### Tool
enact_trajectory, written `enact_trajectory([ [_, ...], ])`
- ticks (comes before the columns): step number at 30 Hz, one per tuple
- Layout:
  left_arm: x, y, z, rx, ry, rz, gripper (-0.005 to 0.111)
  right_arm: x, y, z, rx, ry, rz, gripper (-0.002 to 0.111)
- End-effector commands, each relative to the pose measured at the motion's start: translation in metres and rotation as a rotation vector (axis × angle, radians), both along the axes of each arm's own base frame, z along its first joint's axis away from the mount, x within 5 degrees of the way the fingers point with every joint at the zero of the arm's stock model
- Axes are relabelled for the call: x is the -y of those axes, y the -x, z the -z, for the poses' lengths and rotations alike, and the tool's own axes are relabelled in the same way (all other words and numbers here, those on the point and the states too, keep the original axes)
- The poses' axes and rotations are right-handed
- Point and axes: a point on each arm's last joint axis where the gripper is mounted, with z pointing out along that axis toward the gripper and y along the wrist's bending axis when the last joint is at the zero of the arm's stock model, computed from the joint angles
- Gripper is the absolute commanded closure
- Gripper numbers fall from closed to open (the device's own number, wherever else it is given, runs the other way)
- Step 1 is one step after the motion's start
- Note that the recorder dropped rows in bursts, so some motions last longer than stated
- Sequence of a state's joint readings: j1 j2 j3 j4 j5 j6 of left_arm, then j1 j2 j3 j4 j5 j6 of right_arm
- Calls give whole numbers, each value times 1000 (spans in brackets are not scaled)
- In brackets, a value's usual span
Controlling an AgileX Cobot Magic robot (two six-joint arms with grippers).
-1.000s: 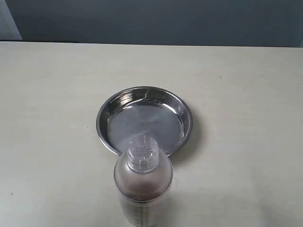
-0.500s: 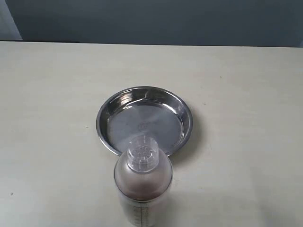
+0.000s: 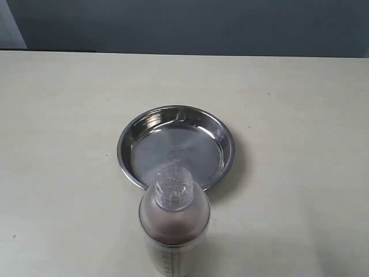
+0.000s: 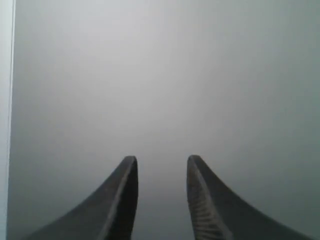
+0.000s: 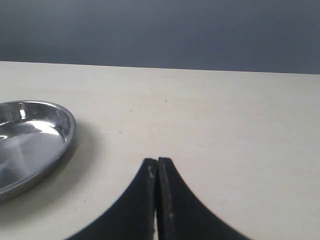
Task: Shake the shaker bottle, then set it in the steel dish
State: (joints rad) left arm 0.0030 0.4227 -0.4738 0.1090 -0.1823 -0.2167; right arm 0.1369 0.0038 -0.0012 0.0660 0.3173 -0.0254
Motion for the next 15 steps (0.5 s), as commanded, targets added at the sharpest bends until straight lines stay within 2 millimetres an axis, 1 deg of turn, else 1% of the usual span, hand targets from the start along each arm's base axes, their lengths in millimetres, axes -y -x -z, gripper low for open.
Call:
enact_trajectory([
  [1, 5, -36, 13, -224, 85, 57, 73, 0, 0, -1, 15, 0, -3, 109],
  [2, 9, -41, 22, -256, 72, 88, 72, 0, 0, -1, 15, 0, -3, 109],
  [4, 20, -43, 37, -250, 60, 174, 69, 0, 0, -1, 15, 0, -3, 109],
  [7, 38, -38, 56, -193, 32, 342, 65, 0, 0, -1, 15, 0, -3, 109],
  [9, 47, -33, 73, -217, -16, 420, 61, 0, 0, -1, 15, 0, -3, 109],
  [10, 50, -30, 84, -247, -44, 447, 58, 0, 0, -1, 15, 0, -3, 109],
  [12, 55, -24, 102, -274, -75, 506, 45, 0, 0, -1, 15, 0, -3, 109],
  [13, 58, -20, 107, -257, -79, 544, 37, 0, 0, -1, 15, 0, -3, 109],
  [15, 62, -14, 110, -203, -89, 606, 25, 0, 0, -1, 15, 0, -3, 109],
])
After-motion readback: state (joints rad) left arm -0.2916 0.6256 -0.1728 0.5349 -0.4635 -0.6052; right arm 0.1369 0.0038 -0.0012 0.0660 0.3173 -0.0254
